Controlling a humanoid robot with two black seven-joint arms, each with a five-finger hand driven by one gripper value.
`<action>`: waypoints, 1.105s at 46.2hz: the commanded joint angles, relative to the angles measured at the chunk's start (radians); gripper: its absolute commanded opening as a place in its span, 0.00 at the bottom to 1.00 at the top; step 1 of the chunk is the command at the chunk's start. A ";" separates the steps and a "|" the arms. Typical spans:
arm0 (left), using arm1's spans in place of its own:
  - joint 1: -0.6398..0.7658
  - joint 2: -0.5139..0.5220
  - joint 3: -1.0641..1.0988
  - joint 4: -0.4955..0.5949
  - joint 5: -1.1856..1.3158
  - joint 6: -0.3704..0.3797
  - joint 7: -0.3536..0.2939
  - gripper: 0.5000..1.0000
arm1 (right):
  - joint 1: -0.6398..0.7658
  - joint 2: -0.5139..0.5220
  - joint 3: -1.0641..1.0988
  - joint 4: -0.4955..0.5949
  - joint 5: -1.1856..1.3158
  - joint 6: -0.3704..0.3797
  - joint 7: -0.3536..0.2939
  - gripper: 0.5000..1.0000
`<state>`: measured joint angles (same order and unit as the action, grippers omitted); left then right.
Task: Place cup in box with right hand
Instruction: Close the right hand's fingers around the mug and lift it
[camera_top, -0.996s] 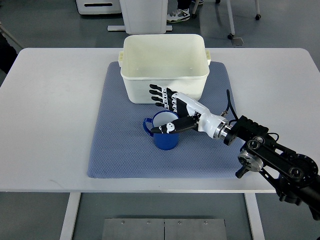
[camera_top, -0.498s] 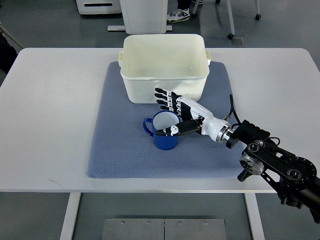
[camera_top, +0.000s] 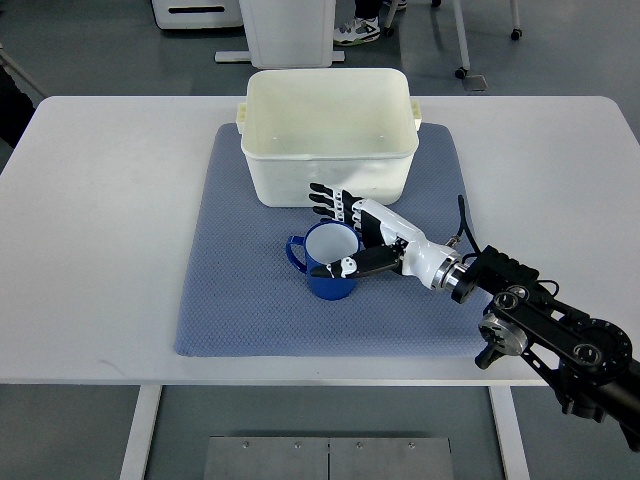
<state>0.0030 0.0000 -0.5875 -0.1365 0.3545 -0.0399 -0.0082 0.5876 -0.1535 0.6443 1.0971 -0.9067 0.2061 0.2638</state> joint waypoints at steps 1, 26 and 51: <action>0.000 0.000 0.000 0.000 0.000 0.000 -0.001 1.00 | -0.002 0.002 0.000 0.000 0.000 -0.001 0.002 1.00; 0.000 0.000 0.000 0.000 0.000 0.000 -0.001 1.00 | -0.014 0.020 -0.015 -0.048 0.000 -0.001 0.017 1.00; 0.000 0.000 0.000 0.000 0.000 0.000 -0.001 1.00 | -0.018 0.034 -0.046 -0.077 0.000 -0.002 0.038 0.58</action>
<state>0.0030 0.0000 -0.5875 -0.1365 0.3545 -0.0399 -0.0084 0.5689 -0.1216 0.6064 1.0209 -0.9066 0.2039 0.2979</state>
